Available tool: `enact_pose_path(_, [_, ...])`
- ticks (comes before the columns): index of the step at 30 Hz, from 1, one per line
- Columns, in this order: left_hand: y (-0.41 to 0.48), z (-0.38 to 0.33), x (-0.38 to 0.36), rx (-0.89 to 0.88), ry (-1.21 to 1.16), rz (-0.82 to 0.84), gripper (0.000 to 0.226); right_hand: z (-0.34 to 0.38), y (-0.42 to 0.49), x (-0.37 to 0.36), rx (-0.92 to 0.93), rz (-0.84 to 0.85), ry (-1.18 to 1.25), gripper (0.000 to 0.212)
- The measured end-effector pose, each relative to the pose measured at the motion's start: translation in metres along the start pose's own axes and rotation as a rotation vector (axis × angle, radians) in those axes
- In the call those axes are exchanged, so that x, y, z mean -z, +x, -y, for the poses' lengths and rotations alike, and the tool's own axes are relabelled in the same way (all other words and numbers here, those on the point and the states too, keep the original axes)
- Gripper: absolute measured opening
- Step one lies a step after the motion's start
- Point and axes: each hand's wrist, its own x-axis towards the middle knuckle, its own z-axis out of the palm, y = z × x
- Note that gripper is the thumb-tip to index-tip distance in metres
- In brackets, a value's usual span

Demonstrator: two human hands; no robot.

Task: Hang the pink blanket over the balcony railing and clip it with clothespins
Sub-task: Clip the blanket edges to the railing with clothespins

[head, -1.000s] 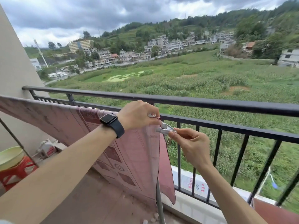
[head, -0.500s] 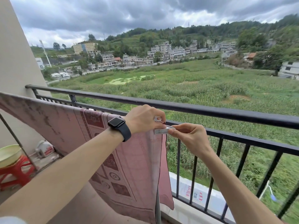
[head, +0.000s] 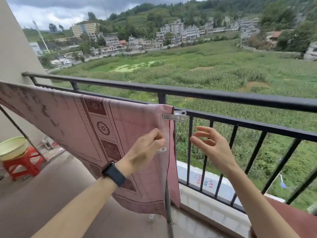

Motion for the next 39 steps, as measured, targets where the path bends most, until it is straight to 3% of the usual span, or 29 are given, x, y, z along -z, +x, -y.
enact_pose_path(3, [-0.014,0.047,-0.045,0.342,-0.236,0.218,0.015,-0.038,-0.042,-0.015,-0.127,0.098,0.088,0.040])
enact_pose_path(6, [-0.030,0.092,-0.092,0.543,-0.405,0.272,0.012,-0.075,-0.084,-0.043,-0.252,0.247,0.138,0.038])
enact_pose_path(12, [-0.049,0.129,-0.133,0.688,-0.583,0.144,0.025,-0.125,-0.126,-0.064,-0.322,0.196,0.048,0.030])
enact_pose_path(21, [-0.068,0.150,-0.163,0.731,-0.520,0.231,0.029,-0.164,-0.168,-0.061,-0.336,0.093,-0.187,0.015])
enact_pose_path(24, [-0.067,0.148,-0.169,0.649,-0.316,0.298,0.017,-0.173,-0.174,-0.056,-0.403,0.122,-0.230,0.016])
enact_pose_path(26, [-0.066,0.147,-0.171,0.536,-0.047,0.419,0.018,-0.185,-0.181,-0.054,-0.460,0.174,-0.262,0.022])
enact_pose_path(27, [-0.063,0.150,-0.172,0.373,0.245,0.481,0.023,-0.191,-0.185,-0.054,-0.481,0.187,-0.295,0.028])
enact_pose_path(30, [-0.035,0.160,-0.168,-0.495,1.157,0.452,0.040,-0.208,-0.189,-0.056,-0.528,0.144,-0.341,0.053])
enact_pose_path(31, [-0.021,0.159,-0.165,-0.629,1.391,0.534,0.052,-0.211,-0.186,-0.057,-0.544,0.120,-0.337,0.056])
enact_pose_path(33, [0.009,0.156,-0.164,-0.547,1.811,0.753,0.073,-0.214,-0.184,-0.058,-0.579,0.077,-0.311,0.057])
enact_pose_path(35, [0.032,0.148,-0.167,-0.303,2.033,0.880,0.067,-0.218,-0.186,-0.061,-0.604,0.048,-0.295,0.057])
enact_pose_path(37, [0.045,0.144,-0.172,-0.170,1.924,0.989,0.043,-0.223,-0.191,-0.062,-0.625,0.031,-0.284,0.056])
enact_pose_path(39, [0.051,0.140,-0.172,-0.186,1.770,1.041,0.036,-0.228,-0.192,-0.061,-0.641,-0.003,-0.264,0.050])
